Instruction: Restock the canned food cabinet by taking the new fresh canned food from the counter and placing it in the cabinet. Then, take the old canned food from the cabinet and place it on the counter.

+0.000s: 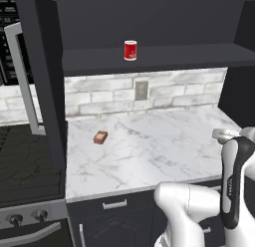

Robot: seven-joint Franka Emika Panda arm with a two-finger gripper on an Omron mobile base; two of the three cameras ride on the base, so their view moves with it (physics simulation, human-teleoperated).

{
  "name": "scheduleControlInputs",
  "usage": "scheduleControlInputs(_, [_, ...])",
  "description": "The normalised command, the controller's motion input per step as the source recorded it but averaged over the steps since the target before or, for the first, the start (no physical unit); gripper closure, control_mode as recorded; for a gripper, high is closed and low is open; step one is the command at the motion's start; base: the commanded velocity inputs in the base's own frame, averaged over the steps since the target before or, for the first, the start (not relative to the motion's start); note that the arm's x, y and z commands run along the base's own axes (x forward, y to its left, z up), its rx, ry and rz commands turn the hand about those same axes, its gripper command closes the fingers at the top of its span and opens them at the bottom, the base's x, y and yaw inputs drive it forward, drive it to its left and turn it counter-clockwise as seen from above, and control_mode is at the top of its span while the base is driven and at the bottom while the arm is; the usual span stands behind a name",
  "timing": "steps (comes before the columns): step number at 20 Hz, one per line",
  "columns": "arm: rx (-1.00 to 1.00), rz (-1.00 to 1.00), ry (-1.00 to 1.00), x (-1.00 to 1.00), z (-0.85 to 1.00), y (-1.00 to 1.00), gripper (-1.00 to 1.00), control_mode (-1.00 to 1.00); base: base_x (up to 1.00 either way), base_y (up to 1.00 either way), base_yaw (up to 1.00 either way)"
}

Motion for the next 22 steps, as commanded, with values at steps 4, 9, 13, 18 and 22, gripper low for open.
scheduleControlInputs(4, [-0.13, 0.06, -0.30, 0.00, 1.00, 0.00, 1.00, -1.00, 0.00, 0.00, 0.00])
scheduleControlInputs(9, [-0.15, 0.07, -0.18, 0.09, 1.00, 0.00, 1.00, -1.00, 0.00, 0.00, 0.00])
scheduleControlInputs(13, [-0.15, 0.07, -0.01, 0.27, 1.00, 0.00, 1.00, -1.00, 0.00, 0.00, 0.00])
scheduleControlInputs(18, [-0.11, 0.06, 0.23, 0.22, 1.00, 0.00, 1.00, -1.00, 0.00, 0.00, 0.00])
scheduleControlInputs(22, [0.00, 0.06, 0.52, 0.43, 0.89, 0.00, 1.00, -1.00, 0.00, 0.00, 0.00])
